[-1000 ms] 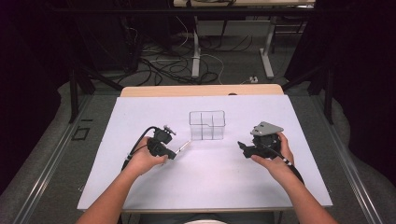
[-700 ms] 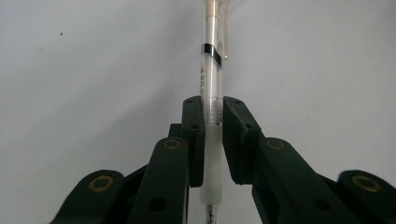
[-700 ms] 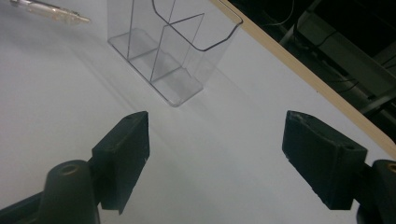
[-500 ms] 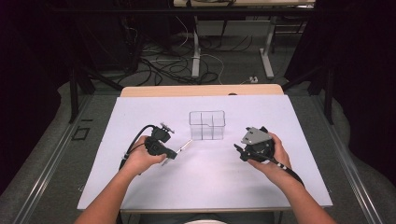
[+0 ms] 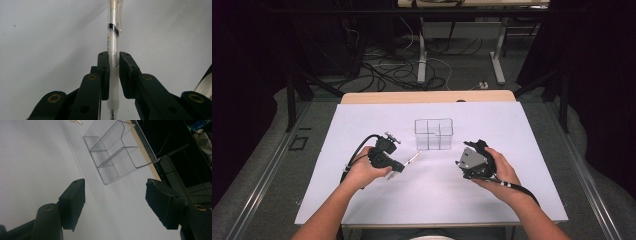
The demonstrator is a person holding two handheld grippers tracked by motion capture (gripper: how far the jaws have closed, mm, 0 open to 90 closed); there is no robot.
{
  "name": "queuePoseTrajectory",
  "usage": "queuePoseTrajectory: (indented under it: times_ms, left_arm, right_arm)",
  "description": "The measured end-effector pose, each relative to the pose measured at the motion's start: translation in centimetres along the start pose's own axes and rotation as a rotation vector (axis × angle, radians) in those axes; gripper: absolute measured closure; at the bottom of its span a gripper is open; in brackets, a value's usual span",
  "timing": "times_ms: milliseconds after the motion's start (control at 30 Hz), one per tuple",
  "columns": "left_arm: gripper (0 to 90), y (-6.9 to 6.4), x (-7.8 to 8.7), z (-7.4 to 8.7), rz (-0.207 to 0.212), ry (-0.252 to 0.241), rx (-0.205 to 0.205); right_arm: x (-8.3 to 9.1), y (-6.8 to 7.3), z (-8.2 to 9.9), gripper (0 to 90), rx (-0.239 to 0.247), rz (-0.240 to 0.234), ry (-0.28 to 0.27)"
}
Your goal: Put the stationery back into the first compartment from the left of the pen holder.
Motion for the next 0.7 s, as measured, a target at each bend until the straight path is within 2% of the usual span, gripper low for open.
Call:
queuePoseTrajectory:
  times_ms: [133,167,267,333,367,433,467,567,600,700]
  left_arm:
    - [79.6,-0.7,-0.1,-0.1,0.029,0.003,-0.007]
    - [79.7,-0.8,-0.1,-0.1,0.043,-0.001,-0.014]
    - [79.6,-1.3,-0.1,-0.2,0.069,-0.003,-0.005]
    - [79.7,-1.7,-0.1,-0.3,0.084,-0.01,0.001]
    - [79.7,-1.8,-0.1,-0.3,0.09,-0.008,-0.002]
    - [79.7,-2.1,-0.2,-0.3,0.093,-0.007,-0.006]
    - [79.7,-2.2,-0.2,-0.4,0.097,-0.003,-0.006]
    - [79.6,-2.7,-0.4,-0.4,0.12,0.003,-0.005]
    - [79.6,-2.9,-0.6,-0.4,0.13,0.003,0.001]
    - [79.7,-3.4,-0.8,-0.4,0.153,0.011,-0.001]
  right_arm:
    - [0.0,0.8,-0.4,35.7,0.063,-0.003,0.015]
    - [-0.2,0.9,-0.7,35.9,0.092,-0.013,-0.002]
    - [-0.3,1.6,-1.1,36.6,0.133,-0.019,0.003]
    - [-0.3,1.8,-1.3,37.0,0.184,-0.022,0.004]
    - [-0.2,2.0,-1.4,37.1,0.191,-0.028,0.023]
    - [-0.5,2.4,-1.8,37.5,0.22,-0.024,-0.023]
    - [-0.5,2.6,-1.9,37.6,0.229,-0.023,-0.015]
    - [-0.7,3.3,-2.3,39.3,0.291,-0.031,-0.035]
    - [-0.8,3.7,-2.5,39.7,0.279,-0.03,-0.04]
    - [-0.9,4.4,-2.7,43.8,0.364,-0.039,-0.038]
Point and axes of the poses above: each handheld gripper's, and its own axes: x roughly backward along the jaws, z roughly out of its underside, y roughly to its left, the point moved 6 cm from there along -x, roughly forward along the jaws, and after that the axes turned 3 degrees about -z, right-handed, at the moved point
